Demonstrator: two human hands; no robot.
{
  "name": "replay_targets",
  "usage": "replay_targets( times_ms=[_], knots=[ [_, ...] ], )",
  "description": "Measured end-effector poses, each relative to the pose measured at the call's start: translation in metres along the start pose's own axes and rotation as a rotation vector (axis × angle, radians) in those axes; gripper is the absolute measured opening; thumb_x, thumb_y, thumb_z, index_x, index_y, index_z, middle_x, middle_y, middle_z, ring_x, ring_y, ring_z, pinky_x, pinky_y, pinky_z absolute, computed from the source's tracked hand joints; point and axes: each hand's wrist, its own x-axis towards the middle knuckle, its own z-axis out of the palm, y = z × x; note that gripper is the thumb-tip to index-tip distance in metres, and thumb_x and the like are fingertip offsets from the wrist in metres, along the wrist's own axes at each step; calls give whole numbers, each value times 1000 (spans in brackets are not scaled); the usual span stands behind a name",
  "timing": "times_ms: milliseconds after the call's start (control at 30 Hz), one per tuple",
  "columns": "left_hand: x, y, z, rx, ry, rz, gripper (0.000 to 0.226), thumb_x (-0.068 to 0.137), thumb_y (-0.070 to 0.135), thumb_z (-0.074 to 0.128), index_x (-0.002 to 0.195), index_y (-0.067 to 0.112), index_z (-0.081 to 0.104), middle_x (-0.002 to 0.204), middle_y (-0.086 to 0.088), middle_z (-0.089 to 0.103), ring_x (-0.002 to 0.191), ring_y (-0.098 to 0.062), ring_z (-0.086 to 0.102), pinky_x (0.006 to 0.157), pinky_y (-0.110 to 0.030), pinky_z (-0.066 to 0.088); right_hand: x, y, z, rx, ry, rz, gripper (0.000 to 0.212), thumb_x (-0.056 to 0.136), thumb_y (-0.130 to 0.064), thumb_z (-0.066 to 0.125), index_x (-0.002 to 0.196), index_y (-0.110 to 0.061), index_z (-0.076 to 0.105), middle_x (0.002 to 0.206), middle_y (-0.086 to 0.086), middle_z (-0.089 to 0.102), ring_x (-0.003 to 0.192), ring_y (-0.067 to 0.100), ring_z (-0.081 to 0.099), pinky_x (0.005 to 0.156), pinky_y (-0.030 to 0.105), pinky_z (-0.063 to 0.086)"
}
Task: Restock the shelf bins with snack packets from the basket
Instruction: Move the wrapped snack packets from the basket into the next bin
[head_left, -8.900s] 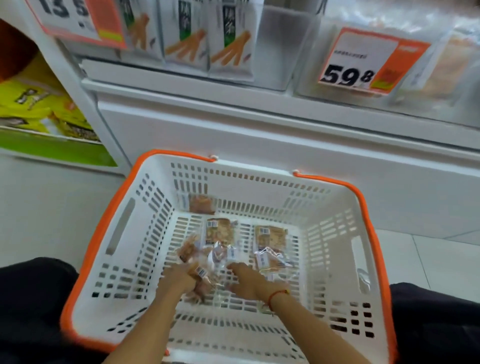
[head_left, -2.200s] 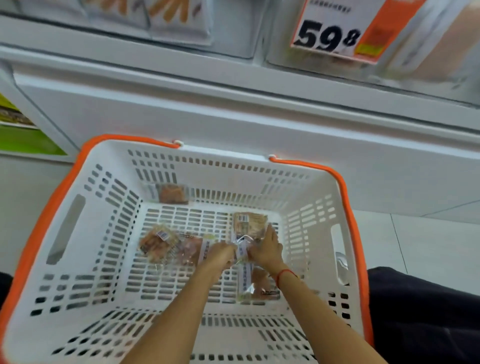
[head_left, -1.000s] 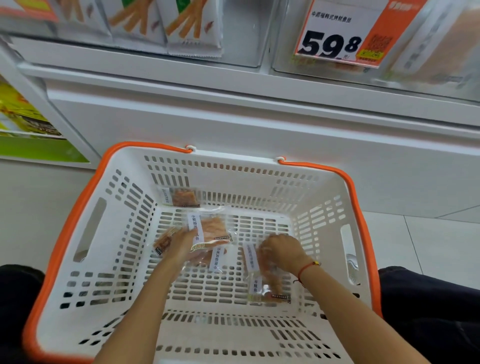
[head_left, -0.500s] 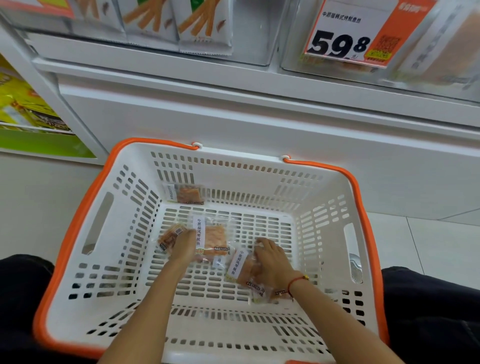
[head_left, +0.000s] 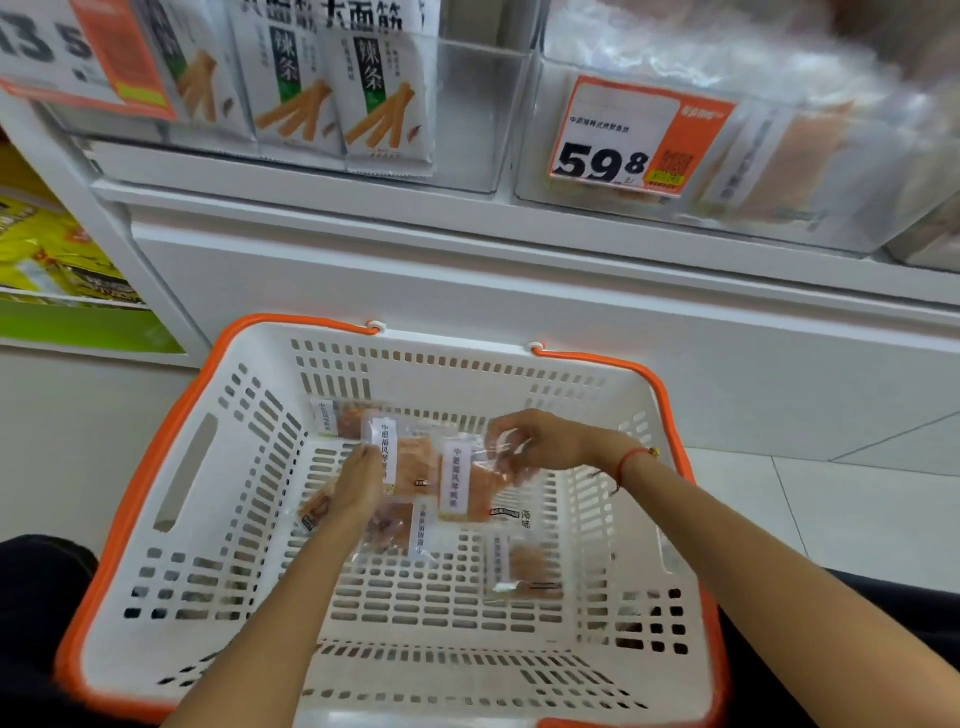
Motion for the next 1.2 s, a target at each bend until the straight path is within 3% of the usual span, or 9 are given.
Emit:
replay_targets(
  times_ms=[200, 400, 567, 700, 767, 867, 1033, 1100, 1200],
  knots=[
    [-34, 58, 3, -120, -203, 103, 62, 99, 50, 28, 148, 12, 28, 151, -17, 29, 136, -29, 35, 111, -52, 29, -18, -43, -31, -4, 115, -37, 16, 92, -1, 55, 100, -14, 51, 84, 6, 62, 68, 14, 62, 60, 18, 52],
    [-87, 109, -2, -161, -472, 341, 54, 77, 82, 26, 113, 54, 56, 124, 15, 59, 116, -10, 53, 110, -47, 27, -51, -68, -58, 27, 352, -106, 18, 88, 3, 59, 100, -9, 61, 91, 15, 64, 63, 22, 62, 52, 18, 53],
    [-109, 142, 2, -70, -408, 575, 29, 93, 28, 56, 119, 36, 47, 134, 3, 54, 113, -11, 55, 100, -31, 40, -92, -101, -92, -139, 433, -121, 19, 88, -3, 62, 104, -11, 61, 90, 10, 65, 66, 23, 62, 56, 24, 54],
    [-127, 174, 7, -127, -405, 751, 35, 94, 19, 54, 121, 41, 47, 117, 13, 63, 105, 1, 60, 83, -16, 51, -141, -136, -117, -574, 663, -151, 36, 86, -21, 67, 120, -14, 57, 105, -1, 60, 97, 17, 57, 83, 30, 46],
    [-139, 190, 9, -182, -409, 823, 35, 94, 20, 54, 122, 40, 48, 117, 15, 64, 107, 1, 60, 86, -17, 51, -163, -147, -130, -670, 818, -158, 55, 80, -32, 73, 126, -16, 49, 122, 1, 52, 111, 18, 49, 90, 32, 44],
    [-155, 222, 11, -187, -422, 948, 36, 94, 20, 53, 124, 40, 47, 120, 19, 62, 111, 6, 56, 88, -12, 47, -189, -157, -157, -398, 875, -86, 79, 70, -31, 82, 134, -16, 39, 126, 4, 45, 112, 20, 47, 95, 34, 43],
    [-182, 298, 3, -134, -421, 1101, 26, 97, 19, 49, 114, 38, 50, 105, 27, 60, 93, 20, 57, 70, 0, 43, -215, -157, -198, 298, 657, -243, 22, 75, -15, 76, 97, -15, 72, 97, -2, 74, 92, 10, 69, 81, 25, 52],
    [-181, 322, -2, 10, -400, 1155, 27, 96, 21, 52, 112, 43, 51, 107, 28, 59, 95, 19, 56, 76, -3, 46, -210, -153, -209, 292, 679, -256, 20, 81, -16, 71, 100, -9, 72, 100, -1, 74, 94, 9, 69, 79, 23, 54],
    [-169, 343, -10, 183, -221, 1175, 31, 89, 27, 64, 119, 32, 57, 110, 19, 63, 106, 2, 59, 94, -23, 46, -193, -153, -220, 164, 878, -307, 18, 82, -12, 72, 98, -4, 72, 98, 11, 73, 91, 18, 68, 87, 38, 55]
  ],
)
